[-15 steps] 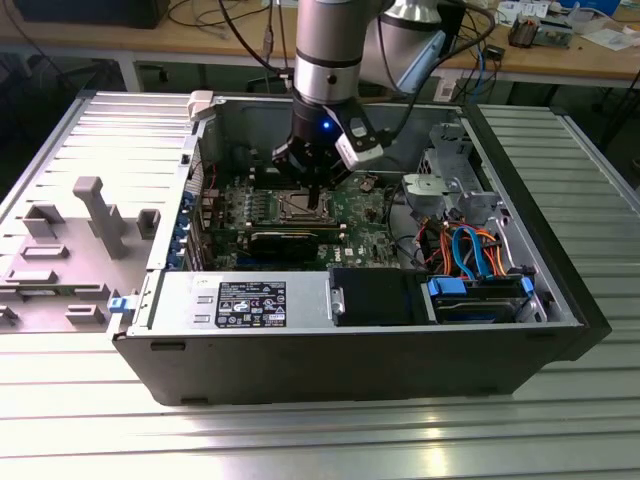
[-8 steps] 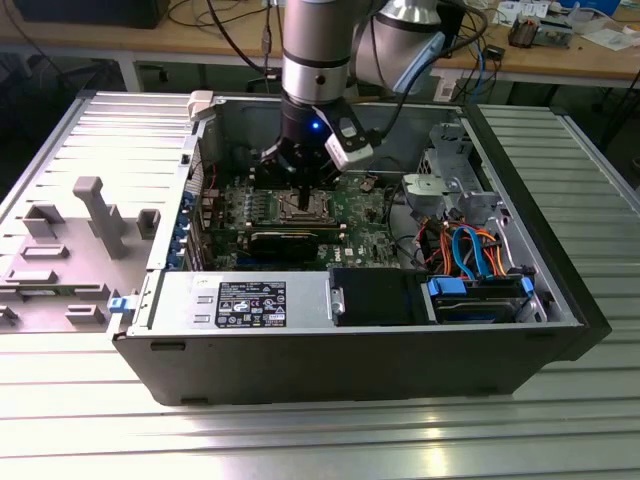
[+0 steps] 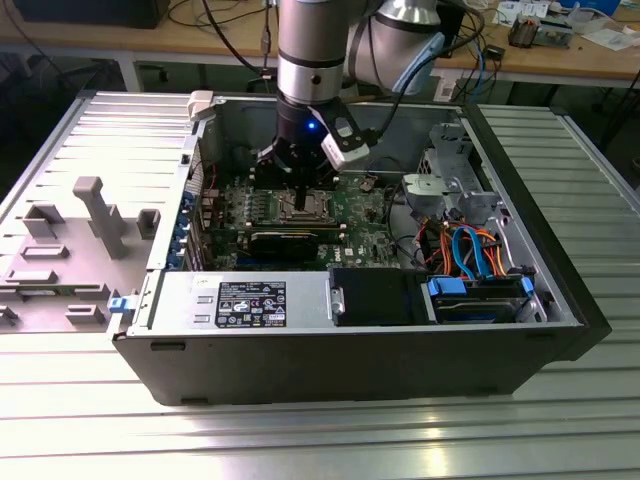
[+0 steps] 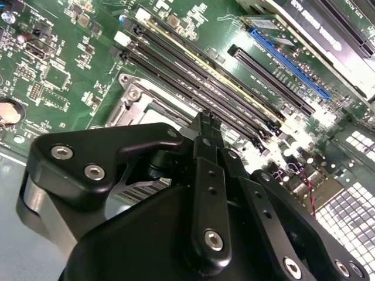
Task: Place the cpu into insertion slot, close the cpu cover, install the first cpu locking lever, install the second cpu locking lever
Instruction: 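Install the second cpu locking lever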
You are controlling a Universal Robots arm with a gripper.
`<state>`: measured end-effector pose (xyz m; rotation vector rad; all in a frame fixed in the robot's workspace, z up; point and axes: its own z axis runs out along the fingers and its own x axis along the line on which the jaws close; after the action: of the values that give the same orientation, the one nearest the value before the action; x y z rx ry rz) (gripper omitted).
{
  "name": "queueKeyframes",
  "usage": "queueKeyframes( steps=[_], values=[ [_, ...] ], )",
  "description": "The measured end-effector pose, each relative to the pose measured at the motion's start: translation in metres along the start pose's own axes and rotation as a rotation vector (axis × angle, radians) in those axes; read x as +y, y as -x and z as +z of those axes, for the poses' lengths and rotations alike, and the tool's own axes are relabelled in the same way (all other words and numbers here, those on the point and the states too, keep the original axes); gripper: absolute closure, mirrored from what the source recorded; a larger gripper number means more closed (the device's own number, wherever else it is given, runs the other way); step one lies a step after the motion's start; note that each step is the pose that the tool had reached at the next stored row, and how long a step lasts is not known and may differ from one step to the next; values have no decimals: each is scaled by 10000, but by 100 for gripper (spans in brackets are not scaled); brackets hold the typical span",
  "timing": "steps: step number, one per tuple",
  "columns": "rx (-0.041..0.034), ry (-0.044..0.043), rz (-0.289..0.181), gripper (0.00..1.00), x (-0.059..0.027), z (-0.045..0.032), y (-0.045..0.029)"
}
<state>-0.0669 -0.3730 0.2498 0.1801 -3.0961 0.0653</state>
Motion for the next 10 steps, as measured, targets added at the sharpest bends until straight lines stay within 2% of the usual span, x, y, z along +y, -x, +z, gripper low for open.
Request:
queueKeyframes(
  steps=[6,10],
  values=[
    [59,7,-3,89,8,7,-68],
    [148,16,-8,89,12,54,-90]
  ],
)
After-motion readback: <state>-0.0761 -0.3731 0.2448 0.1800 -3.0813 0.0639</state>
